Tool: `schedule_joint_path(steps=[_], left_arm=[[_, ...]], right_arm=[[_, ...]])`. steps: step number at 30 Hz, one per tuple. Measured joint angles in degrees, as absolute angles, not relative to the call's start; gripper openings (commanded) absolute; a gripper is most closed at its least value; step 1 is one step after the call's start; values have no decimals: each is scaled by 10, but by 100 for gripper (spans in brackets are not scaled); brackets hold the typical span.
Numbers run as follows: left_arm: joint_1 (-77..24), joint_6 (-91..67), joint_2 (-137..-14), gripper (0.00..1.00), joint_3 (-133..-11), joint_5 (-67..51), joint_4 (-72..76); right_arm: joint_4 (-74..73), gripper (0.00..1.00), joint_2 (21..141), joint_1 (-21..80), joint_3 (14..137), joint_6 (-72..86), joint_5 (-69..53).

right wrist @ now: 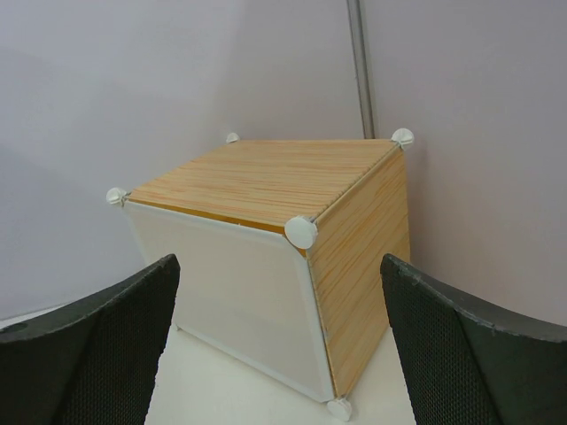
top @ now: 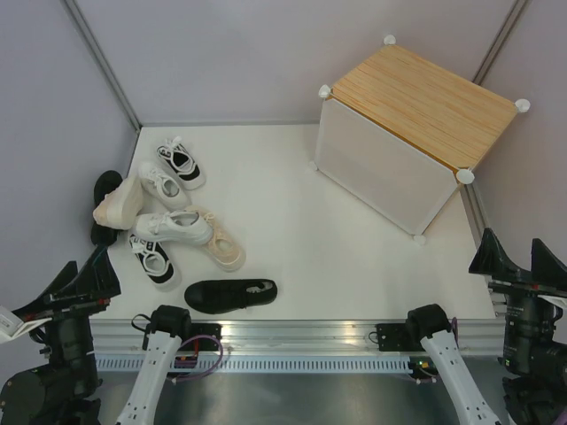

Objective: Place and organize the shoes in the shoe cabinet

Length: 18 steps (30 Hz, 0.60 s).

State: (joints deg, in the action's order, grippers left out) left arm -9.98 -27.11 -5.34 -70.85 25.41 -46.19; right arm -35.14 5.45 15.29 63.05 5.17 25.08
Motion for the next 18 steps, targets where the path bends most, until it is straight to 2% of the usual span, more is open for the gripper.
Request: schedule_joint_path(steps=[9,18], left_arm=[[-100,-279,-52,100,-679,244,-462],[-100,-280,-103,100,-652,172,-462]], right_arm=[[-363,98,95,153,624,53,243],[-411,98,249,154,618,98,244]])
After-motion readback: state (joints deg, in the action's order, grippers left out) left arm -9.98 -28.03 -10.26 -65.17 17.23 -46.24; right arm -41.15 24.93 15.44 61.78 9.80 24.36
